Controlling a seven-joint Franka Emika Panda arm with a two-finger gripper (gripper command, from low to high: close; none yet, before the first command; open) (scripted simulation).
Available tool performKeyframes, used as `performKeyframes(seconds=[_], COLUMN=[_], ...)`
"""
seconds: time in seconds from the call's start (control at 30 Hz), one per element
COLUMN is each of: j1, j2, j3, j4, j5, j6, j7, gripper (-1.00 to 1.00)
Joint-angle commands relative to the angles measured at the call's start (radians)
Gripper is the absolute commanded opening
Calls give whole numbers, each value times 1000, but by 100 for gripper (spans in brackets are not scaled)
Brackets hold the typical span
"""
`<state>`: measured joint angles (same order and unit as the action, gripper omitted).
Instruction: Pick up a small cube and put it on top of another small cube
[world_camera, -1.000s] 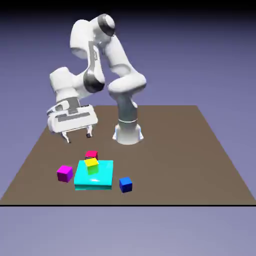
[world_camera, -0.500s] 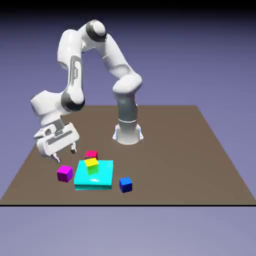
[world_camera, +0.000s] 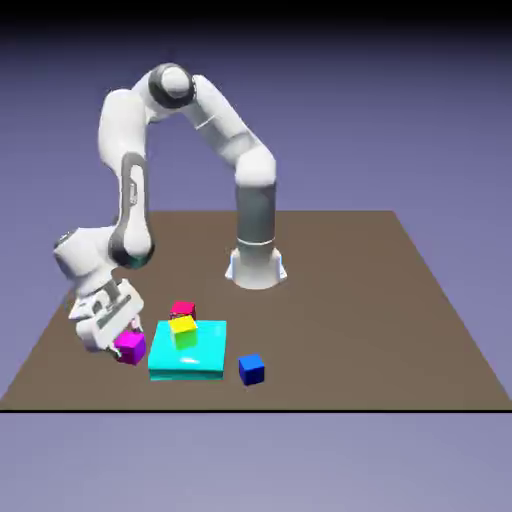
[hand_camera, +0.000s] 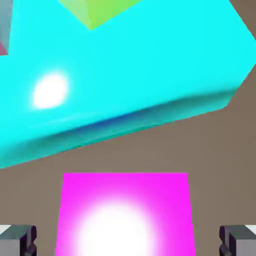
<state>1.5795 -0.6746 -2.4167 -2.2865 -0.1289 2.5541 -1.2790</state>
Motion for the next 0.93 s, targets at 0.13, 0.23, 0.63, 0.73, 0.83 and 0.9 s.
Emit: performKeyframes(seconds=[0.13, 0.23, 0.63, 0.73, 0.83, 0.9], j1=[-128, -124, -107, -74, -54, -71], j2=[138, 133, 114, 75, 51, 71], j3=[126, 232, 640, 568, 525, 561], j4=[5, 29, 122, 58, 20, 52], j5=[85, -5, -353, -415, -452, -421], j6=[-151, -281, -784, -697, -645, -688], j7=[-46, -176, -680, -646, -625, -642], gripper=[-100, -100, -100, -100, 100, 100])
